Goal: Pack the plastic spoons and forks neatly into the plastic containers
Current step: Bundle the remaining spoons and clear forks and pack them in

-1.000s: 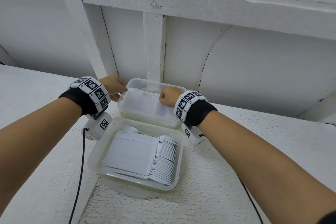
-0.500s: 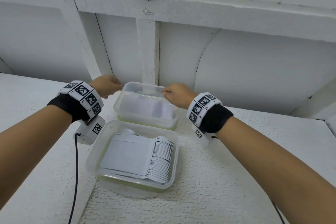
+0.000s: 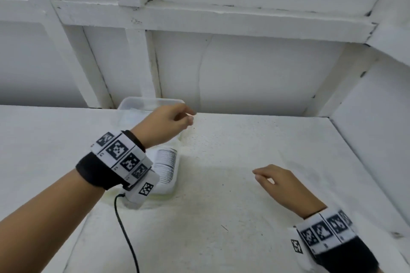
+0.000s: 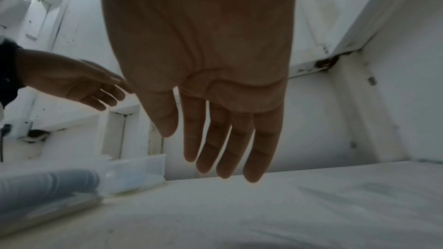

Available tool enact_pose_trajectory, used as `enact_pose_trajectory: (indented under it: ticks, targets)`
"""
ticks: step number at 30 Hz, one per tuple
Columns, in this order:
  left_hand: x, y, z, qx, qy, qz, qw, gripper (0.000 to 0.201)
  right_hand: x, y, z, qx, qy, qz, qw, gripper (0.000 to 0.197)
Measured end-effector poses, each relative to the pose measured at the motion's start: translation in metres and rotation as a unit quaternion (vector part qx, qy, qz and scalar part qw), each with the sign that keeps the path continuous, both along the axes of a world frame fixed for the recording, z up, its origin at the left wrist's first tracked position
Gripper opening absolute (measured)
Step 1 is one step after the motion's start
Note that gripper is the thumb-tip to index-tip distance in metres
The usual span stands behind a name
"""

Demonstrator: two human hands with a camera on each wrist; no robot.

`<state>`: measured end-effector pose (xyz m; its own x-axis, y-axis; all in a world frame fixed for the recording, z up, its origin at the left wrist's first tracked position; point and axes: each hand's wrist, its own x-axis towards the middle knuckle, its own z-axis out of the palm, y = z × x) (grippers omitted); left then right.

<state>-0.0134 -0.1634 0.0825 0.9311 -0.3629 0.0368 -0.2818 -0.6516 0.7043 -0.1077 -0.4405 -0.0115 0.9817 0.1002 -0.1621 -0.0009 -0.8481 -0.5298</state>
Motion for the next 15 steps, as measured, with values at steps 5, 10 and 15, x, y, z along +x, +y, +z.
enact_pose_trajectory:
  ticks: [5,10,15]
  targets:
    - [-0.039,-0.066,-0.014,0.03,0.007,-0.098,0.995,0.024,-0.055,-0.04,-0.012,-0.056,0.021,-0.069,0.996,0.034]
    - [-0.062,-0.129,-0.05,0.075,0.031,-0.194,0.978,0.028,-0.084,-0.07,-0.02,-0.125,0.044,-0.147,0.98,0.039]
    - [-0.073,-0.193,-0.092,0.146,0.051,-0.266,0.952,0.032,-0.097,-0.103,-0.02,-0.154,0.102,-0.223,0.957,0.046]
